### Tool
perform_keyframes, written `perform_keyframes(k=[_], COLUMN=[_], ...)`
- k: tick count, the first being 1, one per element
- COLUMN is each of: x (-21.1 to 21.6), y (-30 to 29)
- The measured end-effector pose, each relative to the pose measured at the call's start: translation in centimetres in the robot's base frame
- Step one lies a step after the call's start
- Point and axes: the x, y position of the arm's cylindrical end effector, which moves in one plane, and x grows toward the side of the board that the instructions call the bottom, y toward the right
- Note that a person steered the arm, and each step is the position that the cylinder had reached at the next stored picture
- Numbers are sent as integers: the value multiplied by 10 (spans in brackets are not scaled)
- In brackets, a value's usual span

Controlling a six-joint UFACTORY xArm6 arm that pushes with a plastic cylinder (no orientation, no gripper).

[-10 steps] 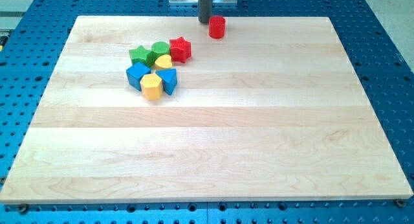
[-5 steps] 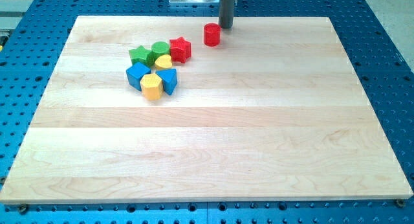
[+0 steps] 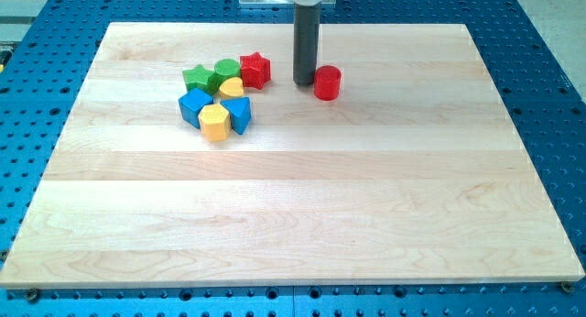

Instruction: Move the red circle into the triangle

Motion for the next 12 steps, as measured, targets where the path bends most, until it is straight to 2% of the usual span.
perform_keyframes(k=[2, 4, 6, 8, 10, 12], x=[-37, 44, 42, 45, 44, 44], y=[32, 58, 62, -13, 14, 12])
